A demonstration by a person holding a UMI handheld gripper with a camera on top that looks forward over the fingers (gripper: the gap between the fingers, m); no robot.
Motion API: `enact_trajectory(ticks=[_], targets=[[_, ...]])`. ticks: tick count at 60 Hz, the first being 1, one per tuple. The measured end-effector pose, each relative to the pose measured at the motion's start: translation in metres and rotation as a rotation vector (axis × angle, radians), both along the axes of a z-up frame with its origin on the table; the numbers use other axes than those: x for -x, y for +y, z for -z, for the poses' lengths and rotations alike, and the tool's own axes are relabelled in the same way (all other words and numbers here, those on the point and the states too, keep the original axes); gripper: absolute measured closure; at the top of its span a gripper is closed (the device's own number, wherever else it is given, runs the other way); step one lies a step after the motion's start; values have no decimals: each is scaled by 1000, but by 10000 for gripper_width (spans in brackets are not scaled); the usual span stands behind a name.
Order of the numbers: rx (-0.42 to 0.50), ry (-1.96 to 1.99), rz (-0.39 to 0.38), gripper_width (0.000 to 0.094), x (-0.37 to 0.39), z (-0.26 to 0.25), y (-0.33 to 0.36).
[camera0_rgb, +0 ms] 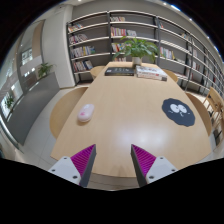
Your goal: Arrange mouse
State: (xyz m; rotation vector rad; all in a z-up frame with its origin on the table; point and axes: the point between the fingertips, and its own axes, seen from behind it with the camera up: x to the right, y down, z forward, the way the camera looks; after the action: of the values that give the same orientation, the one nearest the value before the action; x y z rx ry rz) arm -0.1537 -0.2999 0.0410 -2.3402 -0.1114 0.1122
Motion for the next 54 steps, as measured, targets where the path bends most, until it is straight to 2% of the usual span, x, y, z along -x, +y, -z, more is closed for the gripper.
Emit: enact_trajectory(ticks=[12, 23, 36, 39, 43, 48, 54], targets=[[32, 26, -58, 238, 85, 35, 47], [15, 28, -43, 235, 124, 44, 107], [5, -8, -20, 246, 135, 53, 162], [10, -16, -13, 292, 134, 53, 168], [9, -40, 2, 448, 130, 55, 173], [9, -28, -7, 524, 131, 56, 175], [66, -40, -32, 609, 130, 56, 175]])
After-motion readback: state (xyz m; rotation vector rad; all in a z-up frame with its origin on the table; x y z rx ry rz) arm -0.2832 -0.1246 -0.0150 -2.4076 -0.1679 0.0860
